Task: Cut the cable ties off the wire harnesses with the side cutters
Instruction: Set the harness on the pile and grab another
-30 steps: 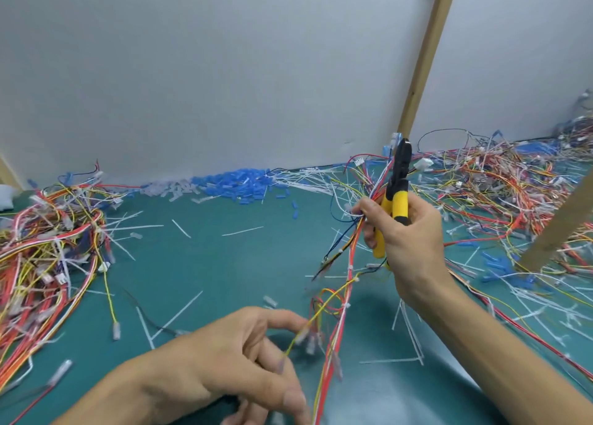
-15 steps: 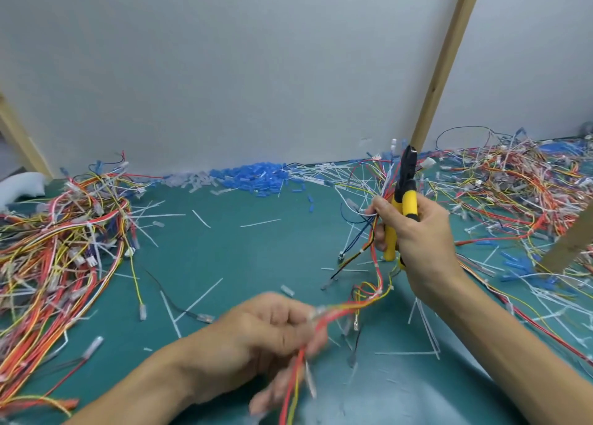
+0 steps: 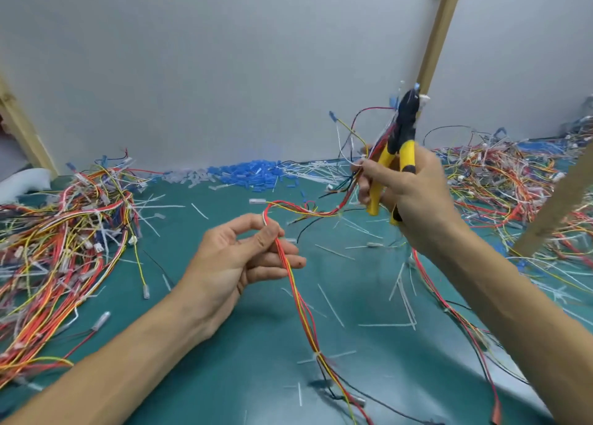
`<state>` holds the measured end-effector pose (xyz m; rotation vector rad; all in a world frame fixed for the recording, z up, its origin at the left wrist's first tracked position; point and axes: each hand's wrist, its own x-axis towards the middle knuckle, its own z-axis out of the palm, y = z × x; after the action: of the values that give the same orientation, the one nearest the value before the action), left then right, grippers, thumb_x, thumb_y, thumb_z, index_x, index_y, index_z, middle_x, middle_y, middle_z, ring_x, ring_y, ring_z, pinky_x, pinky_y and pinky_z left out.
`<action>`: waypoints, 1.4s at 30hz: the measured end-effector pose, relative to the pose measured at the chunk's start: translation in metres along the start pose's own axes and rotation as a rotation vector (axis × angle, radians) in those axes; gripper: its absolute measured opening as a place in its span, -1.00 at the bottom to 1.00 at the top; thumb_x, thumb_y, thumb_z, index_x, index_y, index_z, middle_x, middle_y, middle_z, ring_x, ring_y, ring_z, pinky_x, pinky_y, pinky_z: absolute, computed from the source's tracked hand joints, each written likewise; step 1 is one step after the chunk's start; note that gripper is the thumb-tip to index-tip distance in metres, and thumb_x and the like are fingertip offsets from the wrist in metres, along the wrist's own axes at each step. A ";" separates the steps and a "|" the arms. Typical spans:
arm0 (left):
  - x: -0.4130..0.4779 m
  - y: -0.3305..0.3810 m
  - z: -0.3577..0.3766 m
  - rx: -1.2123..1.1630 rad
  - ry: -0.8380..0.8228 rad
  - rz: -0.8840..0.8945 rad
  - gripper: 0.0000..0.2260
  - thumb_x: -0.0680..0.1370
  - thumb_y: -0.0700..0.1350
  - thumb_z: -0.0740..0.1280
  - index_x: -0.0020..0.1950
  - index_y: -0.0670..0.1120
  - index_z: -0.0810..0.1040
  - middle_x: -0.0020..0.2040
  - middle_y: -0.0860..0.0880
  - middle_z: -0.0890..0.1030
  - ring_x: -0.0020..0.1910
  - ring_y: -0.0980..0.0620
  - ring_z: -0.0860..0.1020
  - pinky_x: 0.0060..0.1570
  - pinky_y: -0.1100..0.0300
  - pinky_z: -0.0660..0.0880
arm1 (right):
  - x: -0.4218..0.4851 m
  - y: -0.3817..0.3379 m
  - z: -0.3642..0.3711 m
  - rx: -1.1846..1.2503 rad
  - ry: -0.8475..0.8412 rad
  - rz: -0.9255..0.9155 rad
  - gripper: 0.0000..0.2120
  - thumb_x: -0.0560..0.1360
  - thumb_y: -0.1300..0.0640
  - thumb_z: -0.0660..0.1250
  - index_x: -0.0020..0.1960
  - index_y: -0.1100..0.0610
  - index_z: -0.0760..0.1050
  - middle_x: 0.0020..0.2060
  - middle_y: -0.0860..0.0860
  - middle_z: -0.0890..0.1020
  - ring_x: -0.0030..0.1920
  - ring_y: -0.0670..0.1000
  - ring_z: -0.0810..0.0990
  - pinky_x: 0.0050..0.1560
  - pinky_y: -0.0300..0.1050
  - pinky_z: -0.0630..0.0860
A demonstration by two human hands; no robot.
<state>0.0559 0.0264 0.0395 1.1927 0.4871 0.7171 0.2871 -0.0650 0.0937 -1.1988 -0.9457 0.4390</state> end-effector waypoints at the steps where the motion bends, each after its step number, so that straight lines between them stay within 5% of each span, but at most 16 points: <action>1: -0.001 0.002 0.003 0.022 0.002 -0.031 -0.71 0.43 -0.04 0.47 -0.01 -0.23 0.57 -0.15 -0.27 0.71 -0.20 -0.19 0.75 -0.42 0.27 0.60 | 0.004 -0.012 -0.001 -0.065 0.006 -0.038 -0.91 0.59 0.36 0.43 0.03 0.36 0.53 -0.34 0.17 0.60 -0.36 0.13 0.54 -0.31 0.01 0.55; 5: -0.006 -0.001 0.023 0.200 -0.059 -0.232 -0.79 0.57 -0.14 0.43 0.04 -0.30 0.61 -0.09 -0.32 0.70 -0.17 -0.18 0.75 -0.38 0.25 0.60 | 0.033 -0.057 -0.004 -0.206 0.039 -0.137 -0.92 0.56 0.37 0.44 -0.01 0.25 0.57 -0.36 0.06 0.68 -0.47 -0.03 0.55 -0.43 -0.12 0.56; 11: 0.022 0.003 0.097 0.217 -0.229 -0.321 -0.83 0.64 -0.22 0.37 0.11 -0.34 0.56 -0.19 -0.22 0.70 -0.22 -0.09 0.75 -0.34 0.27 0.63 | 0.109 -0.066 -0.013 -0.588 0.137 -0.059 -0.88 0.44 0.31 0.41 -0.21 0.15 0.53 -0.38 0.18 0.58 -0.45 0.09 0.49 -0.45 -0.10 0.45; 14: 0.032 0.008 0.146 0.312 -0.278 -0.382 -0.64 0.67 -0.11 0.35 0.30 -0.37 0.46 0.10 -0.34 0.65 0.08 -0.22 0.70 -0.02 0.09 0.69 | 0.127 -0.051 -0.020 -0.981 0.135 0.012 -0.87 0.49 0.25 0.35 -0.09 0.31 0.62 -0.25 0.28 0.66 -0.29 0.22 0.62 -0.34 0.03 0.59; 17: 0.031 0.010 0.168 0.446 -0.354 -0.548 -0.49 0.67 0.09 0.31 0.54 -0.12 0.33 0.39 -0.33 0.49 0.24 -0.30 0.60 0.22 -0.15 0.59 | 0.114 -0.035 -0.022 -1.177 0.014 0.007 -0.85 0.54 0.26 0.33 -0.12 0.33 0.62 -0.34 0.24 0.58 -0.27 0.24 0.52 -0.35 -0.05 0.41; 20: 0.021 0.010 0.156 0.340 -0.265 -0.603 -0.62 0.64 0.06 0.33 0.40 -0.08 0.45 0.12 -0.21 0.59 0.09 -0.19 0.65 0.06 -0.13 0.65 | 0.082 -0.011 -0.019 -1.049 -0.137 0.019 -0.88 0.54 0.25 0.36 -0.09 0.26 0.66 -0.25 0.25 0.71 -0.23 0.25 0.67 -0.31 -0.05 0.56; 22: 0.013 0.006 0.132 0.338 -0.155 -0.568 -0.61 0.61 0.01 0.39 0.38 -0.12 0.47 0.17 -0.20 0.51 0.24 -0.18 0.56 0.10 -0.12 0.64 | 0.056 0.009 -0.009 -0.933 -0.218 0.078 -0.89 0.52 0.25 0.39 -0.17 0.22 0.63 -0.28 0.19 0.73 -0.31 0.15 0.70 -0.43 -0.18 0.52; 25: -0.002 0.012 0.083 0.411 -0.015 -0.465 -0.71 0.59 -0.10 0.40 0.27 -0.19 0.57 0.14 -0.18 0.58 0.12 -0.08 0.62 0.06 0.01 0.66 | 0.028 0.041 0.008 -0.892 -0.291 0.109 -0.85 0.51 0.21 0.41 -0.23 0.19 0.58 -0.34 0.15 0.69 -0.33 0.14 0.65 -0.34 -0.09 0.53; 27: -0.012 0.025 0.044 0.452 0.066 -0.433 -0.76 0.57 -0.14 0.40 0.19 -0.22 0.64 0.07 -0.21 0.67 0.05 -0.09 0.67 -0.03 0.06 0.67 | 0.014 0.057 0.019 -0.909 -0.305 0.072 -0.84 0.51 0.18 0.44 -0.21 0.21 0.57 -0.31 0.20 0.67 -0.24 0.22 0.63 -0.20 0.05 0.53; 32: -0.026 0.079 -0.042 0.530 0.296 -0.292 -0.84 0.53 -0.20 0.39 0.06 -0.22 0.68 -0.07 -0.15 0.73 -0.25 -0.01 0.67 -0.36 0.22 0.51 | -0.008 0.084 0.019 -0.813 -0.224 -0.154 -0.78 0.51 0.23 0.50 -0.23 0.20 0.51 -0.41 0.13 0.55 -0.35 0.14 0.47 -0.30 -0.09 0.34; 36: -0.021 0.116 -0.093 1.034 0.577 0.046 -0.83 0.51 -0.31 0.38 -0.13 -0.06 0.68 -0.23 -0.02 0.68 -0.22 0.00 0.62 -0.23 0.20 0.45 | -0.009 0.089 0.010 -0.826 -0.258 -0.269 -0.77 0.51 0.21 0.54 -0.21 0.07 0.52 -0.43 0.03 0.56 -0.36 0.08 0.53 -0.30 0.01 0.41; 39: -0.021 0.138 -0.126 1.558 0.752 0.298 -0.82 0.51 -0.19 0.37 0.06 0.02 0.58 -0.03 0.04 0.60 0.01 -0.01 0.55 0.02 0.06 0.50 | -0.013 0.089 0.008 -0.845 -0.373 -0.332 -0.65 0.49 0.19 0.57 -0.22 -0.07 0.41 -0.42 -0.08 0.51 -0.35 0.00 0.50 -0.33 0.04 0.39; 42: -0.021 0.154 -0.149 1.843 0.669 -0.163 -0.63 0.45 0.02 0.49 0.15 -0.08 0.46 0.06 -0.05 0.52 0.04 -0.08 0.54 0.02 -0.03 0.55 | -0.015 0.091 0.005 -0.886 -0.422 -0.323 -0.67 0.51 0.14 0.56 -0.18 -0.06 0.41 -0.36 -0.09 0.53 -0.29 0.01 0.51 -0.27 0.11 0.45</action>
<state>-0.0980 0.1398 0.1391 2.5083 2.0351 0.3606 0.2908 -0.0419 0.0046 -1.7286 -1.7744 -0.0209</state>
